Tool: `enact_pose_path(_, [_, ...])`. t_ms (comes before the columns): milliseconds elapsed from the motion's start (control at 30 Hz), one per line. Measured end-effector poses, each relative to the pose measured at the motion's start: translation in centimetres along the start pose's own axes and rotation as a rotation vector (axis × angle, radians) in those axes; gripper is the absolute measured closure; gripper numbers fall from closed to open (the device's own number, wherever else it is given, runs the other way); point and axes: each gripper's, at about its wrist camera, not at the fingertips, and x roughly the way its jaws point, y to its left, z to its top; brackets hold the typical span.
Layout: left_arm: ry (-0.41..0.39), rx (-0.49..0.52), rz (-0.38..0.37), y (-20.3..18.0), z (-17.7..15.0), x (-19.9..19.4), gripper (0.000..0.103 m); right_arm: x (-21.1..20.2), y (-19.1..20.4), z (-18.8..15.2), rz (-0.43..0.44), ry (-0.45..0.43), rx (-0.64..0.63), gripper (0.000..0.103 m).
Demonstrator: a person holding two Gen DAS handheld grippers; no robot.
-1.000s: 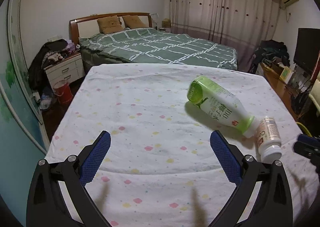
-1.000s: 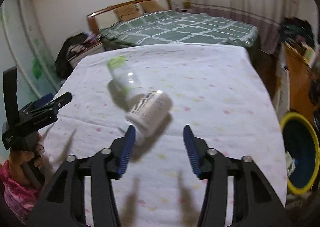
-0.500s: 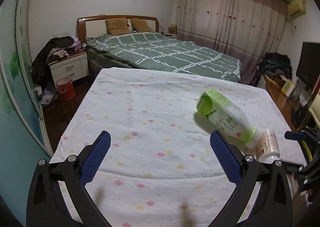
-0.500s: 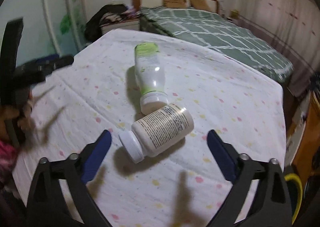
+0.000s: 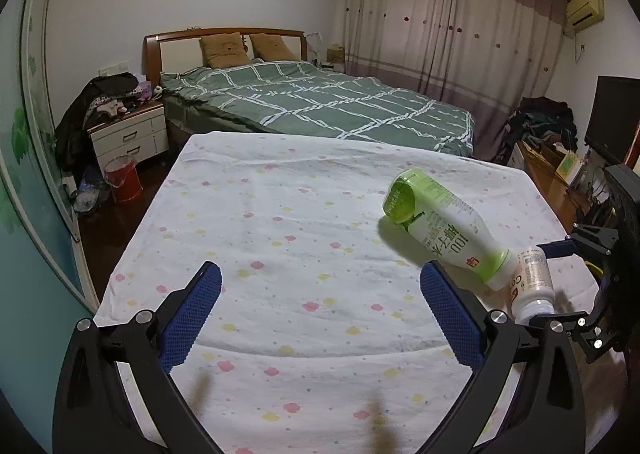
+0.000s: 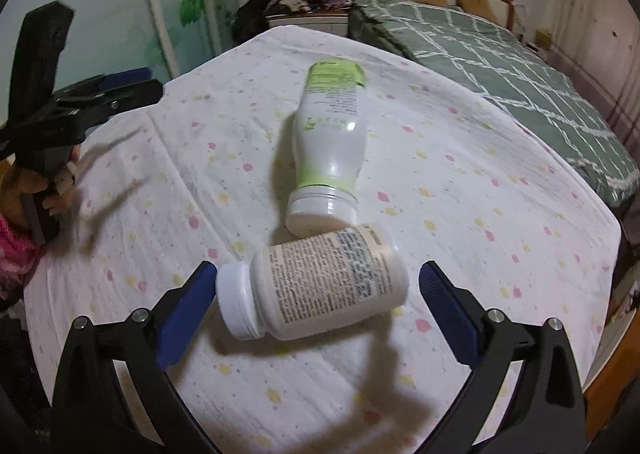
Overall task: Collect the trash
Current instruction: 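Move the right tool to the white pill bottle and grasp it, then carry the pill bottle into the bin and open the right tool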
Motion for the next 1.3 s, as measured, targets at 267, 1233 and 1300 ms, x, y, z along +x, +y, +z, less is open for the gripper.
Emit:
enact_pose_path(267, [0.003, 0.007, -0.004, -0.1, -0.2, 0.0, 0.005, 0.8, 0.3, -0.3, -0.01, 0.014, 0.017, 0.018])
enact_pose_path(1233, [0.023, 0.052, 0.027, -1.2, -0.5, 0.6, 0.005, -13.1, -14.6, -22.0, -0.63, -0.01, 0.858, 0.018])
enact_pose_path(1300, [0.025, 0.054, 0.027, -1.4, -0.5, 0.7, 0.005, -13.0, -15.8, -23.2, -0.657, 0.016, 0.891, 0.018])
